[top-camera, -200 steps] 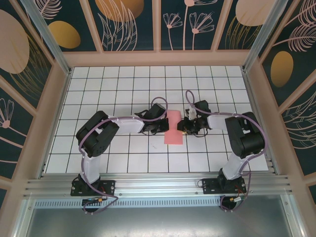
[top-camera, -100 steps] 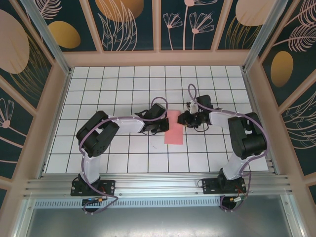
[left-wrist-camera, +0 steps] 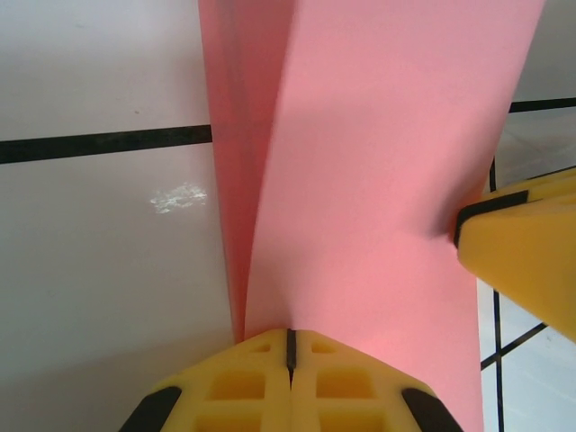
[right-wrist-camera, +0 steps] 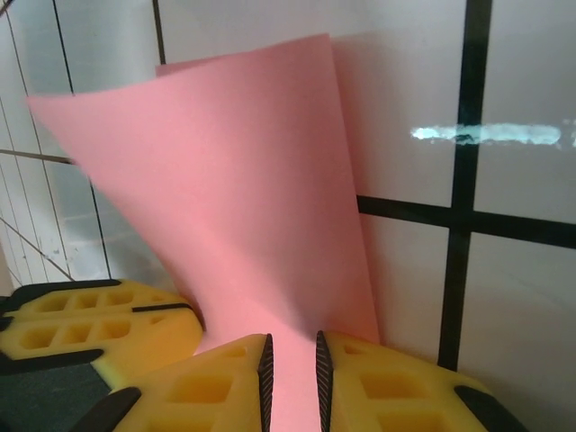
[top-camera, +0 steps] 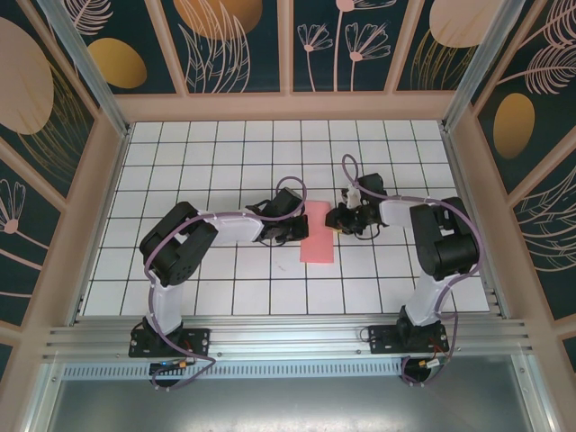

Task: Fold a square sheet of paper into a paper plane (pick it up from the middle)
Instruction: Fold the square sheet of paper in half at the center of the table.

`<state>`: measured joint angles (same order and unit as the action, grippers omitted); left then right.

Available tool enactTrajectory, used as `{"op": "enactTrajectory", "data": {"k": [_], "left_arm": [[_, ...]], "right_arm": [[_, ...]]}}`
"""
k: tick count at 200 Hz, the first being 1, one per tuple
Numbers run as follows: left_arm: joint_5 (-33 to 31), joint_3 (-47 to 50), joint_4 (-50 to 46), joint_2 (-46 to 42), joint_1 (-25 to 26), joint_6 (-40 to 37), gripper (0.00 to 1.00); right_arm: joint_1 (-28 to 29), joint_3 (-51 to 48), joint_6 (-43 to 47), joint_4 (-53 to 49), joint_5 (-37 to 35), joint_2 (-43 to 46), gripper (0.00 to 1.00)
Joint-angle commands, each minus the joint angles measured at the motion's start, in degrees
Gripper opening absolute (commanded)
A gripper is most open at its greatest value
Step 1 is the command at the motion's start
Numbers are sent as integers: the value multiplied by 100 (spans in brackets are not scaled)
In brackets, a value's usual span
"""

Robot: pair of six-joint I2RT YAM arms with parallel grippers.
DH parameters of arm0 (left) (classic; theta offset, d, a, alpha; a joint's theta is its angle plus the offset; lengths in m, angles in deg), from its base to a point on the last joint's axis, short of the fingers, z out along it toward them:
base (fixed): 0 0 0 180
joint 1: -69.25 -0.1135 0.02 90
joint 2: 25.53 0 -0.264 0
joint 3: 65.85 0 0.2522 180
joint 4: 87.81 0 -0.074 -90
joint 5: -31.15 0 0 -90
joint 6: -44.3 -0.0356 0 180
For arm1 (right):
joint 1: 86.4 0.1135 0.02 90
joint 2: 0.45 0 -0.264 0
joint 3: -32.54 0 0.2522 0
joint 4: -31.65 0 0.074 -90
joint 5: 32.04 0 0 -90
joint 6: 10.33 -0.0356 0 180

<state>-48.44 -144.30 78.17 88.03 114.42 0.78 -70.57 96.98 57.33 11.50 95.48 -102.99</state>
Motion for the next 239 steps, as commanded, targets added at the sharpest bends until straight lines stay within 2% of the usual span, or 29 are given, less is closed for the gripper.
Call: {"op": "enactTrajectory", "data": {"k": [1, 106, 159, 239], "left_arm": [[-80, 149, -614, 342, 57, -136, 0], [-40, 184, -574, 325, 50, -148, 0], [-40, 184, -588, 316, 59, -182, 0], [-40, 208, -593, 271, 52, -172, 0]], "right_arm": [[-3, 386, 178, -196, 47, 228, 23], [-2, 736, 220, -445, -688, -701, 23], [-3, 1299, 279, -739, -544, -373, 24], [-11, 1630, 292, -758, -717, -1097, 23]]}}
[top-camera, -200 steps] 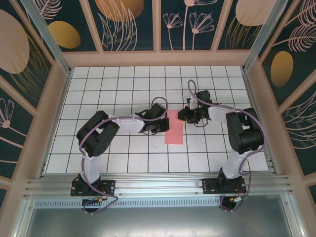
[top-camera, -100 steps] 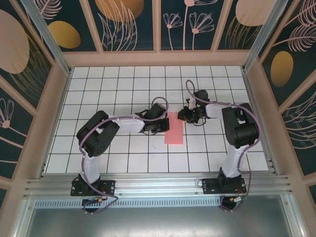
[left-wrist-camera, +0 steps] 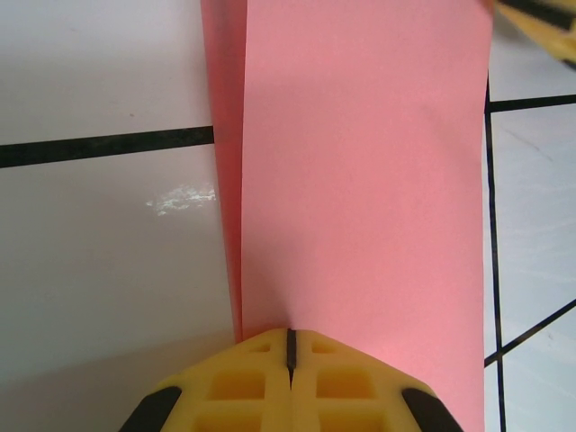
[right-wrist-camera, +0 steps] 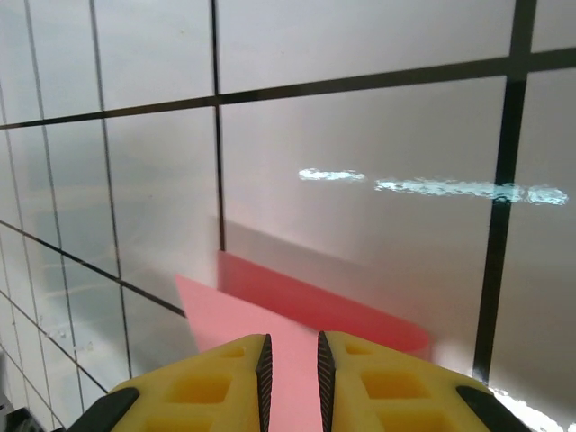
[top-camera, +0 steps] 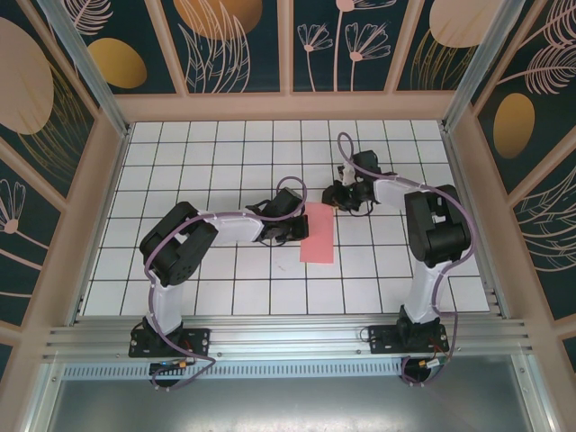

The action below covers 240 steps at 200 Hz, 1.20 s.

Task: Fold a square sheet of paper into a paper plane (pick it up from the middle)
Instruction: Fold the square sheet of paper in half at the center of the table.

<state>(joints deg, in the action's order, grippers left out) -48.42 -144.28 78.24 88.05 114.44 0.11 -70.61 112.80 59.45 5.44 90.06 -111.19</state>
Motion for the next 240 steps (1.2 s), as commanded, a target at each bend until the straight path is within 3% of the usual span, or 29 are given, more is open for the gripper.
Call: {"op": "enactTrajectory", "data": {"k": [1, 41, 107, 240], "left_arm": [[-42, 207, -598, 265, 46, -105, 0], [-44, 253, -586, 226, 50, -86, 0], [-59, 260, -590, 222, 46, -104, 0], [-42, 296, -562, 198, 52, -96, 0]], "right_arm": [[-6, 43, 80, -153, -180, -289, 23], [-13, 105, 132, -295, -380, -398, 23], [-39, 444, 195, -467, 0, 104, 23], [-43, -43, 54, -147, -494, -557, 23]]}}
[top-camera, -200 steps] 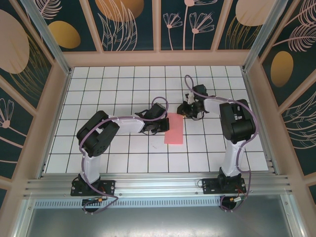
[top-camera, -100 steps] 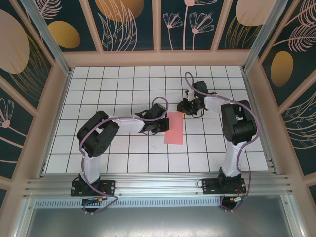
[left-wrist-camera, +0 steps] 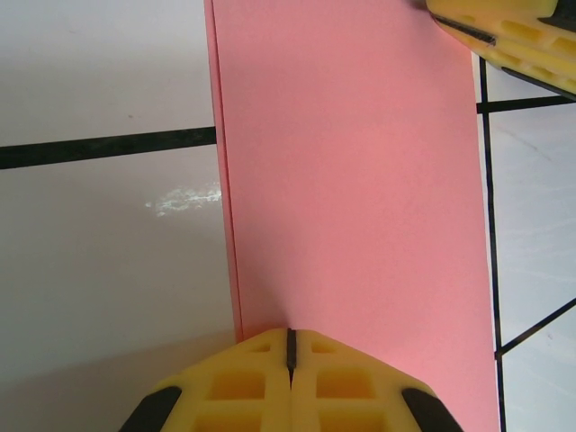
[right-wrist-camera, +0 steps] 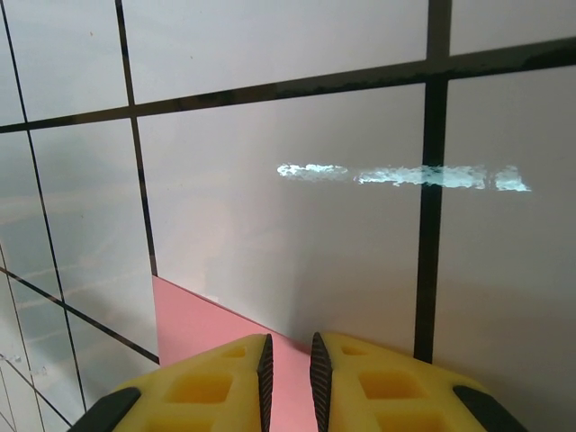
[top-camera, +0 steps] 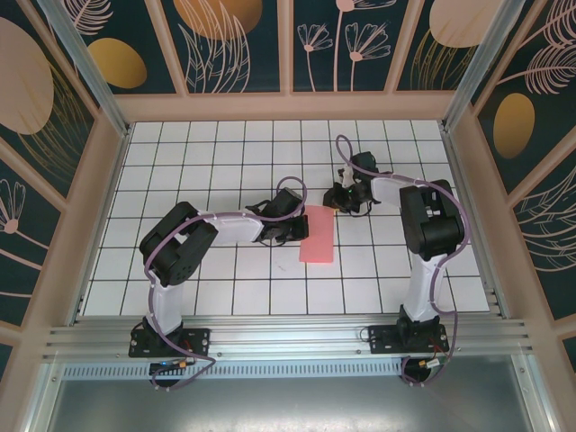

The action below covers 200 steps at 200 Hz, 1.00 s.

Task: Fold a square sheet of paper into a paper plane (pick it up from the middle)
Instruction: Fold the square sheet of paper in half at the center of the table.

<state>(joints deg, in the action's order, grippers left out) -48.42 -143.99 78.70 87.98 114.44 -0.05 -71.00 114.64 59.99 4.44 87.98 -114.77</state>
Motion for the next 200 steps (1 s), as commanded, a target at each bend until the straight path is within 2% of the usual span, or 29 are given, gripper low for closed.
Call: {"op": "enactTrajectory", "data": {"k": [1, 50, 86, 132, 179, 200], "left_arm": [[-42, 268, -612, 205, 52, -82, 0], [-72, 292, -623, 149, 49, -85, 0], [-59, 303, -582, 162, 51, -53, 0], [-46, 312, -590, 170, 51, -58, 0], [-24, 272, -601, 196, 47, -59, 0], [-29, 259, -605, 204, 54, -78, 0]], "right_arm": [[-2, -225, -1, -41, -286, -197, 23], [-12, 110, 210, -310, 177, 498, 23], [2, -430, -21, -19, 585, 1034, 23], [53, -1243, -270, 558, 610, 992, 23], [56, -1270, -214, 366, 123, 748, 23], [67, -1280, -176, 274, 157, 967, 23]]}}
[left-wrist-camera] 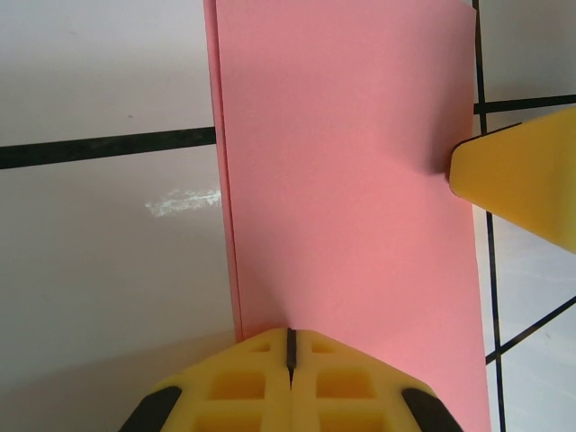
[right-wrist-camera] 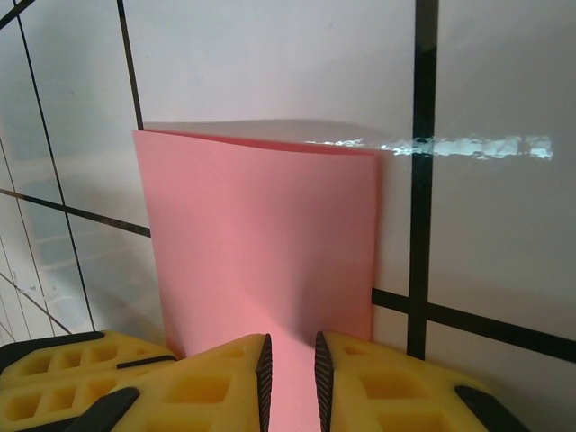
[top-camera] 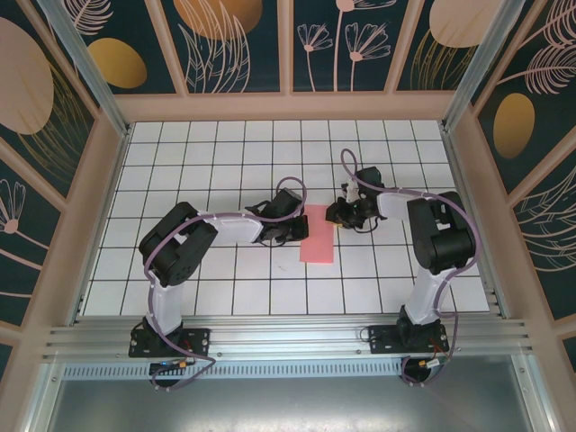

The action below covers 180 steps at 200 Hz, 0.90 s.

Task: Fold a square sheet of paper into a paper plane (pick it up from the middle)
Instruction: Fold the square sheet of paper in half at the center of the table.

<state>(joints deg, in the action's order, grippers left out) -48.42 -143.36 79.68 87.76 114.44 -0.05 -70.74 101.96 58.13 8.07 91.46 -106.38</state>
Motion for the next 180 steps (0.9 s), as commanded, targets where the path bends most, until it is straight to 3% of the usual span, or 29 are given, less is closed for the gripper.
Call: {"op": "enactTrajectory", "data": {"k": [1, 45, 113, 180], "left_arm": [[-26, 196, -705, 227, 53, -80, 0], [-33, 221, -697, 215, 52, -69, 0], [-42, 222, -731, 186, 52, -86, 0], [-42, 205, -715, 175, 48, -64, 0]], "right_arm": [[37, -12, 9, -89, -188, 144, 23], [206, -467, -152, 108, 126, 925, 24], [403, -1344, -307, 555, -13, 734, 23], [507, -1285, -151, -69, 123, 1755, 26]]}}
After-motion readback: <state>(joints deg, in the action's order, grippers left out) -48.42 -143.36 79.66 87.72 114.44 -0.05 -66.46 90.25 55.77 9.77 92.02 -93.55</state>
